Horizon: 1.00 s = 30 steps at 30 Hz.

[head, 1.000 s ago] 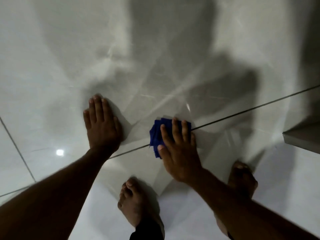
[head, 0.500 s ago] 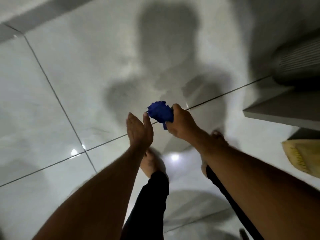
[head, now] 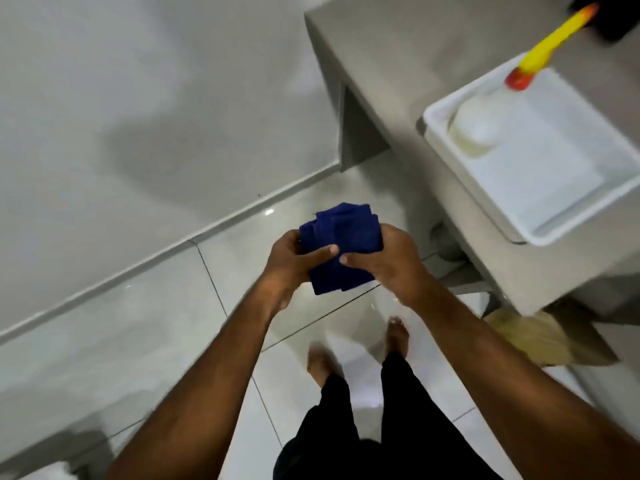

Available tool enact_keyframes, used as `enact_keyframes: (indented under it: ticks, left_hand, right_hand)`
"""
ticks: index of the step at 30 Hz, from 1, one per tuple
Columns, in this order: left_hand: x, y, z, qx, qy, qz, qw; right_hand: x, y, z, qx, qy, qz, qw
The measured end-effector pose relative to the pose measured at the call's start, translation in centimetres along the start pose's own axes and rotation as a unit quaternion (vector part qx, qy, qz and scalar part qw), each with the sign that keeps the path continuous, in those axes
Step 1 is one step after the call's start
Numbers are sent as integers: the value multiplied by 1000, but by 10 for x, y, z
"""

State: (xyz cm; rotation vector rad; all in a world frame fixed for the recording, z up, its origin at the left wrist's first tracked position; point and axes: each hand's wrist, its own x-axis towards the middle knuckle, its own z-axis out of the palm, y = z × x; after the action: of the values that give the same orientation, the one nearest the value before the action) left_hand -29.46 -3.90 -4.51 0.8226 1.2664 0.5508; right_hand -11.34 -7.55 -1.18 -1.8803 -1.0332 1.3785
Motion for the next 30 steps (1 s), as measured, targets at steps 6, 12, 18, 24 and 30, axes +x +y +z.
enact_keyframes:
  ticks: [6,12,18,24,30]
  left_hand:
    - [-41,69,58,116,77,73,988]
    - [-44,89,115,136,66,85,985]
    - [-4,115,235,331,98,228,910]
    - [70,105,322,519,58,192,831]
    - [104,85,332,689,83,145,705]
  right_hand:
    - [-43,-37,-57,21,35,-30,999]
    - [-59,-31,-111,-26,153,-94,983]
    - [-27,-6,-224,-79,289,-82,951]
    - [45,33,-295,-187,252,15,949]
    - [84,53,-292,-260,172,4,950]
